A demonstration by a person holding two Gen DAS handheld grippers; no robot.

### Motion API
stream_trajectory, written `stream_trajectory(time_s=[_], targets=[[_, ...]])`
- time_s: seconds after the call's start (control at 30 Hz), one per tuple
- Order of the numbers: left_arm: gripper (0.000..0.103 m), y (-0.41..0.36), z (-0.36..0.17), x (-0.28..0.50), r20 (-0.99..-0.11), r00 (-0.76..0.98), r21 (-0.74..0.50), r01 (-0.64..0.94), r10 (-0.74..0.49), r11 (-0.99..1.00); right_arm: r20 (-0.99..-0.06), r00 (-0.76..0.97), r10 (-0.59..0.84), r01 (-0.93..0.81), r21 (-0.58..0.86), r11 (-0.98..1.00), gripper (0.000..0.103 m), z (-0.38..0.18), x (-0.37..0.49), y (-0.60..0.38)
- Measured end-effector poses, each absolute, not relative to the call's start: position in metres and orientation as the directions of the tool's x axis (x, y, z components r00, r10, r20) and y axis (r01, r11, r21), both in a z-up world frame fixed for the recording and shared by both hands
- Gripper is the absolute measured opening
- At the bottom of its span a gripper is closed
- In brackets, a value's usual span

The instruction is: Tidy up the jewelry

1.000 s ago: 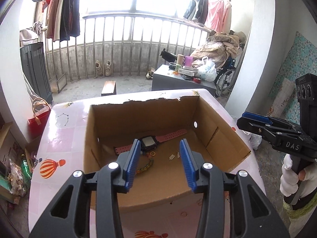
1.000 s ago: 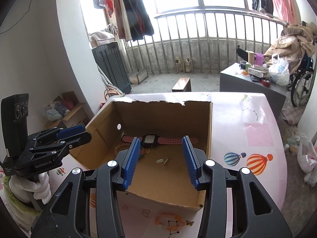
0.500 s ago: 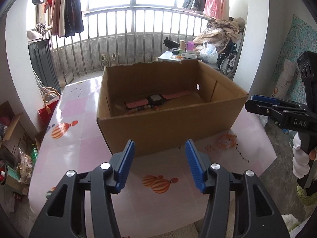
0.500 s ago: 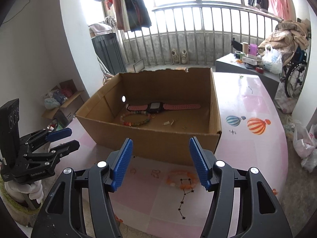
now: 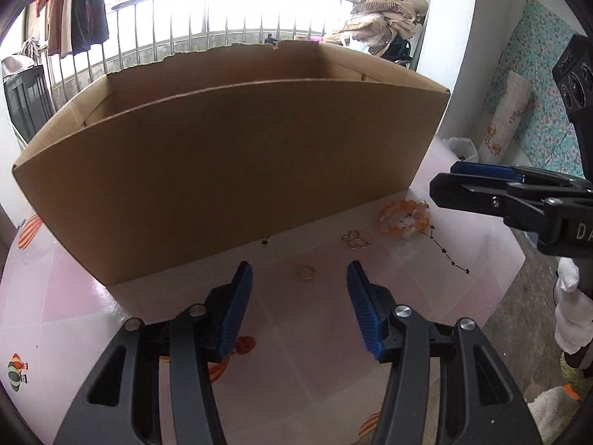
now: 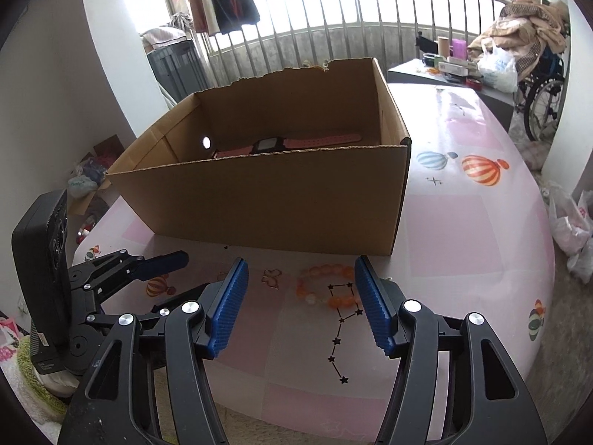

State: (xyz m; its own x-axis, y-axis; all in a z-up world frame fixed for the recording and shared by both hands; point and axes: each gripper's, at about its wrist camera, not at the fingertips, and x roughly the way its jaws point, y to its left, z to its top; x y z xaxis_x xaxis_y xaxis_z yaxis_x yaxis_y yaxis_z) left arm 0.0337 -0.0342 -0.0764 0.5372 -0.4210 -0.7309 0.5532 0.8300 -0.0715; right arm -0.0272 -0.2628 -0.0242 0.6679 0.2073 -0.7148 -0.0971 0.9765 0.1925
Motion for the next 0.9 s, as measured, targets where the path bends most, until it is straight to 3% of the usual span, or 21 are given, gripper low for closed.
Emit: stream_trajectory(time_s=[0.57, 0.9], targets=[[0.011, -0.06, -0.089, 0.038, -0.75, 0.559, 0.029, 0.561, -0.354, 0.827, -0.72, 0.661, 0.211, -0.093, 0.2, 0.975, 0.057, -0.031, -0.025, -0.262], [0.01, -0.051, -0.093, 0.035, -0.744, 0.572, 0.04, 0.554, -0.346, 0.831, -0.716, 0.667, 0.206, -0.084, 0.202, 0.976, 0.057, -0.03, -0.024, -0.266]])
